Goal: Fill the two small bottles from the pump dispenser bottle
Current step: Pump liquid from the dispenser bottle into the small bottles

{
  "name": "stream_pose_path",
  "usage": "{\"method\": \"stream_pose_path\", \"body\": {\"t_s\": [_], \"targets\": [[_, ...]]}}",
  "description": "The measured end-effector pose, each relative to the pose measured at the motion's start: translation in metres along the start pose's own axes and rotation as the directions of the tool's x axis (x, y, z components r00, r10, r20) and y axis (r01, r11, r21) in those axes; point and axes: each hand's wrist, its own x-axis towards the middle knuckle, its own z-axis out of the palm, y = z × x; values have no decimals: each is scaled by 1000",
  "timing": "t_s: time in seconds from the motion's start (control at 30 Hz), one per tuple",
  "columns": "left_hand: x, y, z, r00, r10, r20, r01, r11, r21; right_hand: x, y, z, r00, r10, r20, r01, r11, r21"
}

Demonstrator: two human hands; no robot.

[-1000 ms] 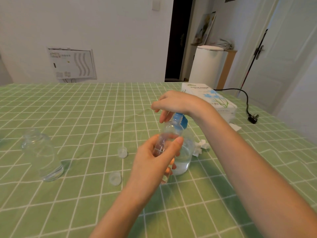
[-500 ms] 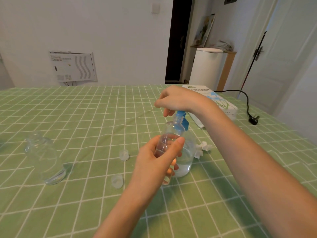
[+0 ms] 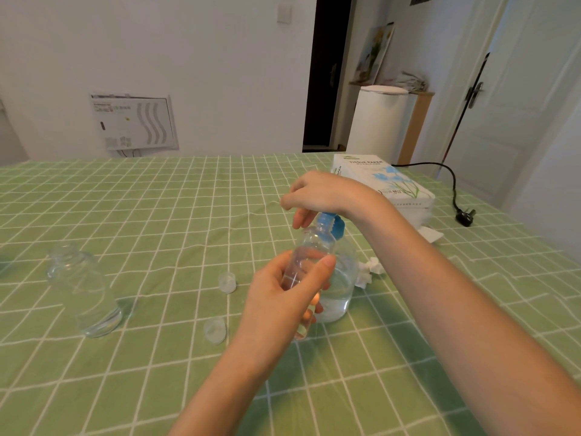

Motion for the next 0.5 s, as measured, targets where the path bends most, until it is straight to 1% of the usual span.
{"method": "stream_pose_path", "body": {"t_s": [0.17, 0.33, 0.5], "targets": [[0, 1, 1, 1000, -1, 0, 1, 1000, 10, -3, -1, 0, 999, -24, -42, 27, 998, 61], [0, 5, 0, 1000, 13, 10, -13, 1000, -3, -9, -5, -11, 986, -64, -153, 85, 987, 135], [0, 6, -1, 1000, 14, 28, -14, 1000, 2, -12, -11, -24, 993, -39, -111, 59, 981, 184]]}}
